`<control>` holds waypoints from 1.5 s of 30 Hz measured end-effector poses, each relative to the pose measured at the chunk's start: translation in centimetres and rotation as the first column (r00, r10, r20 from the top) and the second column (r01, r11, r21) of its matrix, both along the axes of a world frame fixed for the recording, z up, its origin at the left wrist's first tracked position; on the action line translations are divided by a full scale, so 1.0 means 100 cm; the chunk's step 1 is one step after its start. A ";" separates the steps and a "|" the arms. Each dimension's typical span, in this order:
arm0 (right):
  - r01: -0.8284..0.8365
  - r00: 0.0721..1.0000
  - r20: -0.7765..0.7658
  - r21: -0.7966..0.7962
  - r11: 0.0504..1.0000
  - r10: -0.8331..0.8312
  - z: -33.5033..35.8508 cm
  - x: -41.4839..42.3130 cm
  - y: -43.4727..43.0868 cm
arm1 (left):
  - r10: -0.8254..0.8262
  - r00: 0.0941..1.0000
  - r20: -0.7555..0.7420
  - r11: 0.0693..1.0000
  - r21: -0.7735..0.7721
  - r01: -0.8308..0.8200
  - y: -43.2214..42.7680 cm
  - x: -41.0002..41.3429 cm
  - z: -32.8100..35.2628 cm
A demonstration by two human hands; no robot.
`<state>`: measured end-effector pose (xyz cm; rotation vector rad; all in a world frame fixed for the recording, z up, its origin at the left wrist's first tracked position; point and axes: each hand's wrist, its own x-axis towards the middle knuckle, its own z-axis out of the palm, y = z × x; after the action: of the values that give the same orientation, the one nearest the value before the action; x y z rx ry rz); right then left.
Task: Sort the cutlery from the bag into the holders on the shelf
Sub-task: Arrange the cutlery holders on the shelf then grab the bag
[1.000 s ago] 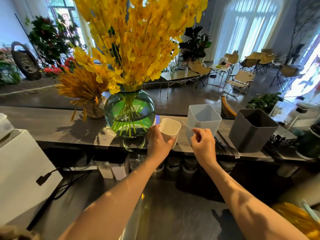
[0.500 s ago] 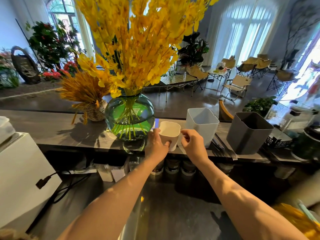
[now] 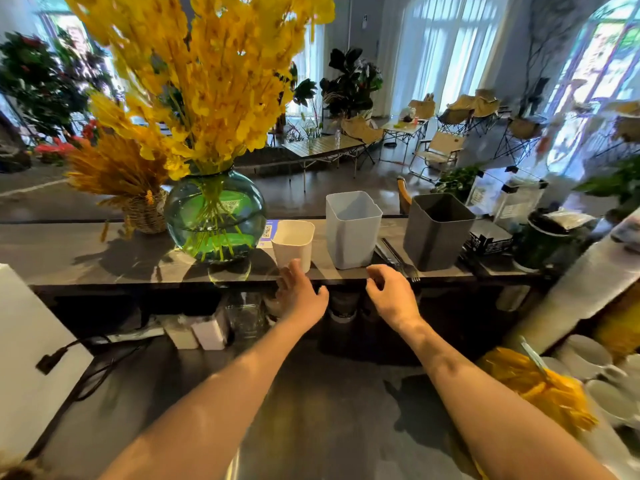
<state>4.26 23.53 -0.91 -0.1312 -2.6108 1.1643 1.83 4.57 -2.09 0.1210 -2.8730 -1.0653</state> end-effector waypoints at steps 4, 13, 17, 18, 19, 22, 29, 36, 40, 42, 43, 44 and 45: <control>0.066 0.998 -0.022 0.056 0.996 -0.065 -0.008 0.005 0.032 | -0.161 0.986 -0.031 0.986 0.025 0.162 0.037 0.014 -0.007; 0.050 0.998 0.023 0.337 0.940 -0.061 -0.033 -0.037 0.077 | -0.369 0.924 -0.106 0.929 -0.021 0.369 0.099 -0.006 -0.004; 0.048 0.996 0.058 0.353 0.934 -0.073 -0.044 -0.059 0.076 | -0.360 0.931 -0.056 0.929 -0.110 0.353 0.109 -0.018 -0.015; 0.050 0.995 0.066 0.367 0.929 -0.079 -0.046 -0.063 0.076 | -0.364 0.929 -0.061 0.925 -0.138 0.353 0.111 -0.022 -0.017; 0.054 0.994 0.069 0.381 0.923 -0.086 -0.047 -0.064 0.075 | -0.375 0.924 -0.075 0.920 -0.150 0.361 0.110 -0.022 -0.017; 0.082 0.991 0.060 0.446 0.891 -0.121 -0.050 -0.069 0.077 | -0.405 0.912 -0.064 0.906 -0.160 0.391 0.114 -0.029 -0.019; 0.140 0.990 -0.031 0.417 0.898 -0.140 -0.039 -0.067 0.076 | -0.440 0.897 0.030 0.881 -0.177 0.438 0.116 -0.034 -0.021; 0.203 0.979 -0.053 0.261 0.944 -0.195 -0.028 -0.048 0.086 | -0.462 0.886 0.049 0.878 -0.115 0.464 0.114 -0.028 -0.008; 0.173 0.985 -0.057 0.252 0.952 -0.164 -0.010 -0.036 0.093 | -0.481 0.877 0.010 0.867 -0.147 0.477 0.112 -0.021 0.010; 0.171 0.984 -0.091 0.251 0.953 -0.153 0.002 -0.028 0.093 | -0.493 0.870 -0.013 0.859 -0.167 0.484 0.110 -0.014 0.018; 0.174 0.982 -0.114 0.247 0.953 -0.150 0.007 -0.026 0.095 | -0.499 0.866 -0.024 0.857 -0.160 0.489 0.108 -0.012 0.021; 0.178 0.979 -0.140 0.241 0.954 -0.148 0.013 -0.023 0.095 | -0.503 0.863 -0.041 0.858 -0.143 0.494 0.107 -0.009 0.024; 0.180 0.974 -0.180 0.240 0.954 -0.138 0.023 -0.018 0.094 | -0.509 0.858 -0.070 0.858 -0.128 0.498 0.103 -0.005 0.031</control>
<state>2.44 32.93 1.41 -0.1828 -2.5249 0.7445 1.31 14.88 0.99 -0.7136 -2.9237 -0.9343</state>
